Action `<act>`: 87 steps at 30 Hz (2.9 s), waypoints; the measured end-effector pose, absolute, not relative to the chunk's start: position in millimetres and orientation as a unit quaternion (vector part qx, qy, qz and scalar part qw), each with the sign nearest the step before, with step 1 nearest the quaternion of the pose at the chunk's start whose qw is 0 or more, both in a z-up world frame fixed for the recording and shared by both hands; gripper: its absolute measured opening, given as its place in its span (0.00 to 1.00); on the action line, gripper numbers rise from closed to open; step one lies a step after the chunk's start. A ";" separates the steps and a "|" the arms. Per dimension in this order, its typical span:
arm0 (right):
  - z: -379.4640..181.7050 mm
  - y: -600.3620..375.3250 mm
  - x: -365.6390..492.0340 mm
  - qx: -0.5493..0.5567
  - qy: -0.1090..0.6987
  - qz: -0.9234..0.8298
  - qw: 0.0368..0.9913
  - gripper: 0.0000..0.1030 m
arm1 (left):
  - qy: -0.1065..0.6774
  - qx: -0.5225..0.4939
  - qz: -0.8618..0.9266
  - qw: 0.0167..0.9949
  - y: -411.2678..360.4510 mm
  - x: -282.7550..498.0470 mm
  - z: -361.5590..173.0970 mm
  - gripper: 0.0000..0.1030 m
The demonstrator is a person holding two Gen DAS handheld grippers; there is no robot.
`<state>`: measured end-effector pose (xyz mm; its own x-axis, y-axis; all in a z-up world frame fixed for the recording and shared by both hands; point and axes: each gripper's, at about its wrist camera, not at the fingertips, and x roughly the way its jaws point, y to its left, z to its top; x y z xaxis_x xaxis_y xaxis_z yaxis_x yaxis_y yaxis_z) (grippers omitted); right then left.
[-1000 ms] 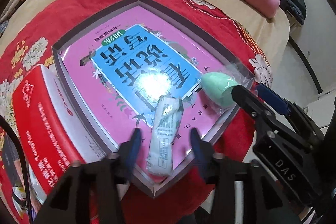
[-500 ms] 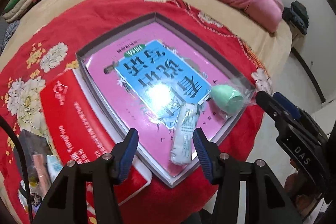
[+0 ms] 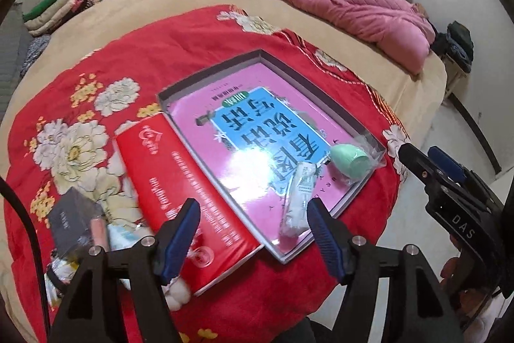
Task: Organize soft objects
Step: 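Move both open grippers back toward the pile of soft items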
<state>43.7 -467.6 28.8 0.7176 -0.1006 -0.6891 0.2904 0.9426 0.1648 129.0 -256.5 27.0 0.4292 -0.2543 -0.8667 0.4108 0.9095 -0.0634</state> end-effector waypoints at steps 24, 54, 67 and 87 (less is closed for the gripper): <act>71.2 -419.7 29.4 0.065 0.356 -0.123 0.924 0.75 | 0.466 0.033 -0.178 0.866 -185.5 93.1 58.4 0.75; 114.4 -291.0 14.3 0.006 0.346 0.010 0.938 0.76 | 0.459 -0.014 -0.112 0.881 -80.5 48.0 74.2 0.75; 116.5 -248.3 7.6 -0.026 0.344 0.045 0.937 0.76 | 0.462 -0.054 -0.083 0.881 -32.4 35.7 69.1 0.75; 83.5 -209.8 16.4 -0.055 0.378 0.083 0.920 0.76 | 0.470 -0.127 0.016 0.873 81.3 29.8 40.8 0.75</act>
